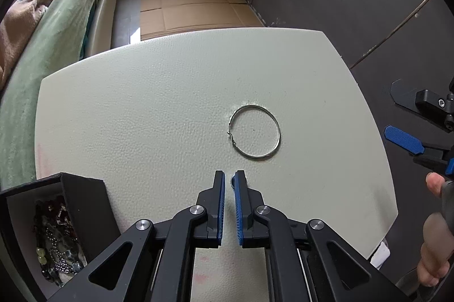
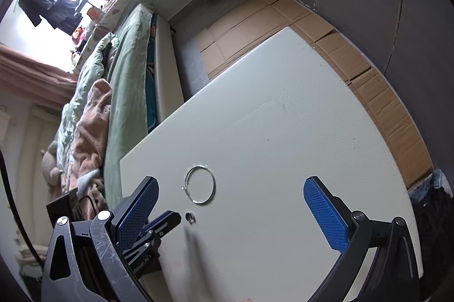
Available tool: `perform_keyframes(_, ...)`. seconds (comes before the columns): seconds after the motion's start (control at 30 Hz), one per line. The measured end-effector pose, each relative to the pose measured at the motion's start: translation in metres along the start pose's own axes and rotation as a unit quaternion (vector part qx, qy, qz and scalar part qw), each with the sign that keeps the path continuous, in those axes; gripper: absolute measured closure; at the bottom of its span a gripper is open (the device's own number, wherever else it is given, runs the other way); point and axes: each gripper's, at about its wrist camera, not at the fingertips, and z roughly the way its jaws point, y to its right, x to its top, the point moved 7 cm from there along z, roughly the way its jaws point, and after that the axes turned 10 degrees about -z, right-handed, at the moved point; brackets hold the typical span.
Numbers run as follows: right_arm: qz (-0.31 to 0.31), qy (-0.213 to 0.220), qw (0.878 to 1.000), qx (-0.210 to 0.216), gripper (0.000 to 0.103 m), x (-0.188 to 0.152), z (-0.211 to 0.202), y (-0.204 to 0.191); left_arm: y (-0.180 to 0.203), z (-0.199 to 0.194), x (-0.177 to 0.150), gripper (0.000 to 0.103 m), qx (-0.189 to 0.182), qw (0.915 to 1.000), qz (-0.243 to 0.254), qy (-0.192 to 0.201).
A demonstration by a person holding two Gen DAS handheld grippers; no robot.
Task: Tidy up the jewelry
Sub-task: 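Move the left tool over the small silver ring and close on it, then lift the ring with the left tool while the right tool closes on the silver hoop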
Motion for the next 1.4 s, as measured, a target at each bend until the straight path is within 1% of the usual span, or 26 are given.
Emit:
perform_keyframes(0.03, 0.002, 0.002, 1.0, -0.001, 0.0, 0.0, -0.002, 0.003, 0.0, 0.0, 0.0, 0.094, 0.002, 1.0, 0.001, 0.001)
perform_keyframes(0.07, 0.004, 0.003, 1.0, -0.001, 0.0, 0.001, -0.004, 0.005, 0.001, -0.001, 0.0, 0.088, 0.003, 1.0, 0.002, 0.002)
perform_keyframes(0.1, 0.005, 0.004, 1.0, -0.002, 0.0, 0.001, -0.006, 0.007, 0.001, -0.002, 0.0, 0.072, 0.004, 1.0, 0.003, 0.003)
perform_keyframes(0.13, 0.006, 0.005, 1.0, -0.001, 0.0, 0.001, -0.007, 0.008, 0.002, -0.002, 0.001, 0.061, 0.005, 1.0, 0.004, 0.006)
perform_keyframes(0.17, 0.007, 0.005, 1.0, -0.001, 0.0, 0.002, -0.009, 0.01, 0.003, -0.004, 0.001, 0.043, 0.006, 0.9999, 0.006, 0.011)
perform_keyframes(0.2, 0.008, 0.006, 1.0, 0.0, 0.0, 0.002, -0.01, 0.011, 0.004, -0.006, 0.002, 0.039, 0.005, 0.9998, 0.007, 0.018)
perform_keyframes(0.3, 0.01, 0.008, 1.0, 0.003, 0.0, 0.003, -0.013, 0.013, 0.004, -0.009, 0.003, 0.039, 0.001, 0.9997, 0.001, 0.023)
perform_keyframes(0.43, 0.012, 0.012, 1.0, 0.006, 0.0, 0.002, -0.016, 0.015, 0.005, -0.004, -0.001, 0.039, 0.021, 0.9994, 0.008, 0.025)
perform_keyframes(0.47, 0.013, 0.012, 1.0, 0.006, 0.0, 0.002, -0.017, 0.016, 0.006, -0.003, -0.001, 0.041, 0.026, 0.9992, 0.012, 0.028)
perform_keyframes(0.53, 0.015, 0.013, 1.0, 0.005, 0.0, 0.002, -0.018, 0.019, 0.012, -0.001, -0.003, 0.048, 0.036, 0.9986, 0.021, 0.034)
perform_keyframes(0.6, 0.016, 0.014, 1.0, 0.004, 0.0, 0.001, -0.019, 0.02, 0.018, 0.0, -0.006, 0.06, 0.048, 0.9976, 0.034, 0.038)
perform_keyframes(0.63, 0.017, 0.015, 1.0, 0.004, 0.0, 0.001, -0.02, 0.02, 0.018, 0.002, -0.007, 0.063, 0.055, 0.9969, 0.04, 0.039)
perform_keyframes(0.7, 0.017, 0.015, 1.0, 0.003, 0.0, 0.0, -0.02, 0.02, 0.018, 0.006, -0.009, 0.076, 0.06, 0.9967, 0.045, 0.033)
perform_keyframes(0.73, 0.017, 0.014, 1.0, 0.003, 0.0, 0.0, -0.019, 0.02, 0.017, 0.011, -0.011, 0.078, 0.061, 0.9967, 0.046, 0.026)
perform_keyframes(0.77, 0.016, 0.013, 1.0, 0.002, 0.0, 0.0, -0.019, 0.02, 0.017, 0.011, -0.011, 0.079, 0.065, 0.9961, 0.05, 0.032)
perform_keyframes(0.87, 0.015, 0.011, 1.0, 0.002, 0.0, -0.001, -0.017, 0.018, 0.015, 0.012, -0.009, 0.09, 0.079, 0.9944, 0.057, 0.041)
perform_keyframes(0.97, 0.01, 0.01, 1.0, 0.003, 0.0, -0.002, -0.016, 0.014, 0.011, 0.007, -0.007, 0.09, 0.059, 0.9964, 0.04, 0.045)
perform_keyframes(1.07, 0.002, 0.007, 1.0, 0.004, 0.0, -0.003, -0.014, 0.009, 0.003, -0.012, 0.002, 0.09, 0.045, 0.9963, 0.022, 0.071)
perform_keyframes(1.13, -0.005, 0.003, 1.0, 0.003, 0.0, -0.005, -0.011, 0.006, -0.001, -0.023, 0.006, 0.09, 0.031, 0.9964, 0.016, 0.078)
perform_keyframes(1.3, -0.026, -0.007, 1.0, -0.007, 0.0, -0.009, -0.002, -0.004, -0.021, -0.044, 0.015, 0.09, 0.022, 0.9949, -0.014, 0.097)
perform_keyframes(1.4, -0.039, -0.011, 0.999, -0.014, 0.0, -0.012, 0.005, -0.012, -0.032, -0.061, 0.02, 0.09, 0.014, 0.9925, -0.029, 0.118)
